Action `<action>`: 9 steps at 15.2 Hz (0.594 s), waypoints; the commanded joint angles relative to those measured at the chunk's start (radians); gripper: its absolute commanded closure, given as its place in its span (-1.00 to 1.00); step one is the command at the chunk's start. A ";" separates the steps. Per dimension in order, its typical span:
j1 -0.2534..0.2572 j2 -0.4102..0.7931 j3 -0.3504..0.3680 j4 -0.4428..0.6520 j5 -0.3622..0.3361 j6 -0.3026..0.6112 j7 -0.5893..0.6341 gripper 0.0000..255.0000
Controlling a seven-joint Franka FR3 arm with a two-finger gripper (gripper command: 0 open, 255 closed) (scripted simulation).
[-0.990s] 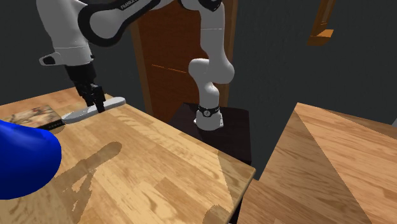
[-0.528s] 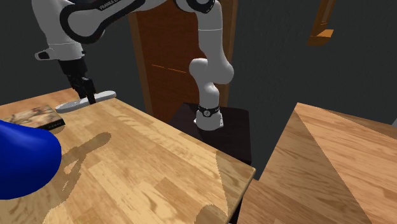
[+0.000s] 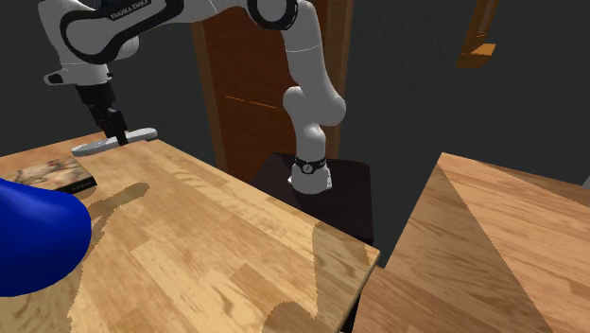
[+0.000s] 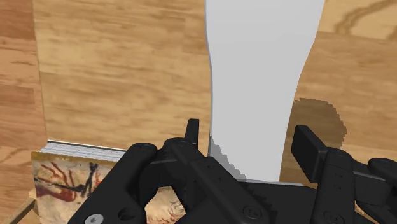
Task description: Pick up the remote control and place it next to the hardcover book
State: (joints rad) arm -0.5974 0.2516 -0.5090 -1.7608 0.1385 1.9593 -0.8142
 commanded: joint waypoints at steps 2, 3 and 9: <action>-0.062 0.086 -0.012 0.112 0.044 -0.039 -0.076 1.00; -0.085 0.115 -0.013 0.151 0.058 -0.053 -0.099 1.00; -0.146 0.205 -0.009 0.223 0.101 -0.046 -0.157 1.00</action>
State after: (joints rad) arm -0.7393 0.4489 -0.5194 -1.5356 0.2346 1.9032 -0.9655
